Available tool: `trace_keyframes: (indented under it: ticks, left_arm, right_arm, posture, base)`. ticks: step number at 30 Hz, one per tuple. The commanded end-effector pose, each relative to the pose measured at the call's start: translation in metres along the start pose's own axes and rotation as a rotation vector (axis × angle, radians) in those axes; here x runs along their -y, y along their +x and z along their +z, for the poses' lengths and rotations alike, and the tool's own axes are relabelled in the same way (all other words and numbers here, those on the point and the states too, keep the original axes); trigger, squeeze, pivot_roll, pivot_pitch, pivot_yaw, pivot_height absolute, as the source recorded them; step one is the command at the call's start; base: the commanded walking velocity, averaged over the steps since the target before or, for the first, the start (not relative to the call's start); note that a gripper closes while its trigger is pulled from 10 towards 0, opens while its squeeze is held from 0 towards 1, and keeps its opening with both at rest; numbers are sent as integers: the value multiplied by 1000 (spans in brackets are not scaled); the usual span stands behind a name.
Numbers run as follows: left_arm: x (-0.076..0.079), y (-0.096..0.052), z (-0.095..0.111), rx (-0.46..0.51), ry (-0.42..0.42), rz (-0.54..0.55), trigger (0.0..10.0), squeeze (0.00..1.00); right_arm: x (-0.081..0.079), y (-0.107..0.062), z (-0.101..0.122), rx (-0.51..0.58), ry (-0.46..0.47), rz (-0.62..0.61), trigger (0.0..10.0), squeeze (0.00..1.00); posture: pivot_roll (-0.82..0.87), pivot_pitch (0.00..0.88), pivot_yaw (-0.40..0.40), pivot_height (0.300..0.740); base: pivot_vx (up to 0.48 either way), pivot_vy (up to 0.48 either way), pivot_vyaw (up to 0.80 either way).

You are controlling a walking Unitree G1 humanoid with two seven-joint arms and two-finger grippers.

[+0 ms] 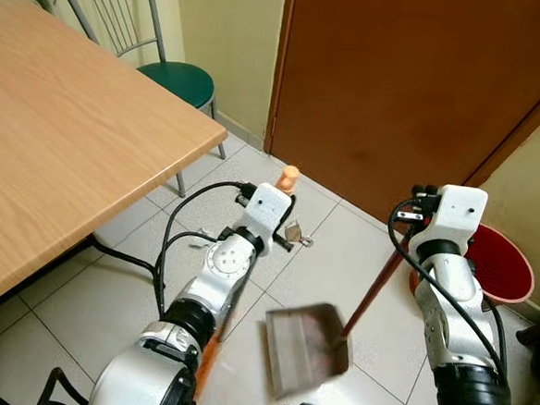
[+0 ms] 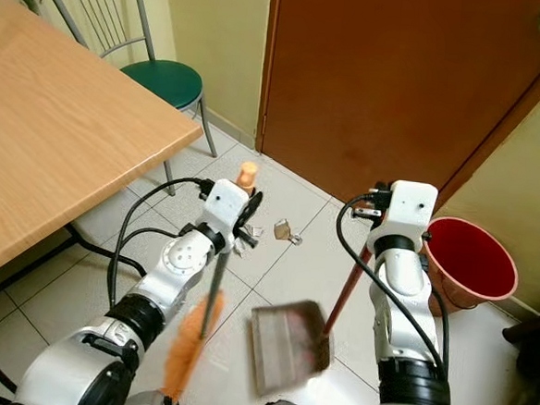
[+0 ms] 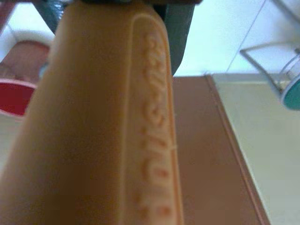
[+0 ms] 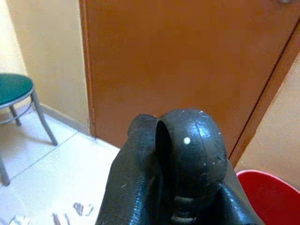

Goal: Sweep floor

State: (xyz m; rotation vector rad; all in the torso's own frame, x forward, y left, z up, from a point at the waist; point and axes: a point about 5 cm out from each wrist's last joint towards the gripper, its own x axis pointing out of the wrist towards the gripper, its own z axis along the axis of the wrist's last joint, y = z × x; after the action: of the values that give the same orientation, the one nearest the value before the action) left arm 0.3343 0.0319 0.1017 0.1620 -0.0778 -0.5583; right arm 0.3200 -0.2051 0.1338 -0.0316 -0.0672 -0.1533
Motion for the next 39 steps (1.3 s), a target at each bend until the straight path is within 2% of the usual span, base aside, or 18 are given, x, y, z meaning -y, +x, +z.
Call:
trace_keyframes:
  ticks: [1, 5, 11, 13, 16, 17, 20, 21, 25, 29, 34, 38, 39]
  left_arm:
    - [1, 5, 20, 103, -51, 2, 10000, 0]
    - [1, 5, 30, 145, -50, -14, 10000, 0]
    - [-2, 1, 50, 228, -47, -25, 10000, 0]
    - [-7, -5, 56, 260, -56, -15, 10000, 0]
    - [-18, -16, 52, 255, -65, 41, 10000, 0]
    - [-18, -16, 52, 255, -65, 41, 10000, 0]
    - [-29, -29, 48, 243, -67, 99, 10000, 0]
    - [-34, -35, 46, 240, -78, 140, 10000, 0]
    - [-39, -45, 42, 219, -85, 179, 10000, 0]
    - [-42, -60, 28, 157, -89, 201, 10000, 0]
    - [-41, -64, 27, 136, -96, 215, 10000, 0]
    - [-42, -64, 29, 129, -103, 230, 10000, 0]
    - [-42, -64, 29, 129, -103, 230, 10000, 0]
  right_arm:
    - [1, 7, 9, 45, 2, -31, 10000, 0]
    - [-5, 15, 11, 67, -3, -62, 10000, 0]
    - [-30, 26, 2, 68, -90, -124, 10000, 0]
    - [-42, 25, -7, 43, -90, -120, 10000, 0]
    - [-52, 19, -15, 29, -96, -72, 10000, 0]
    - [-52, 19, -15, 29, -96, -72, 10000, 0]
    - [-52, 11, -28, -12, -92, -35, 10000, 0]
    - [-50, 5, -36, -39, -120, -22, 10000, 0]
    - [-47, -4, -47, -76, -149, -7, 10000, 0]
    - [-43, -18, -62, -141, -182, 31, 10000, 0]
    - [-37, -25, -67, -195, -212, 73, 10000, 0]
    - [-19, -33, -77, -313, -267, 99, 10000, 0]
    - [-16, -35, -78, -337, -247, 101, 10000, 0]
  posture:
    - [-64, 86, -35, 740]
    - [-41, 87, -16, 740]
    - [6, 82, 6, 740]
    - [34, 72, 13, 740]
    - [37, 68, 14, 740]
    - [37, 68, 14, 740]
    - [36, 62, 12, 740]
    - [34, 61, 11, 740]
    - [32, 59, 4, 740]
    - [26, 58, -7, 740]
    - [19, 57, -18, 740]
    - [14, 61, -22, 740]
    - [14, 61, -22, 740]
  base:
    - [0, 0, 0]
    - [0, 0, 0]
    - [0, 0, 0]
    - [0, 0, 0]
    - [0, 0, 0]
    - [0, 0, 0]
    - [0, 0, 0]
    - [0, 0, 0]
    - [0, 0, 0]
    - [0, 0, 0]
    - [0, 0, 0]
    - [0, 0, 0]
    - [0, 0, 0]
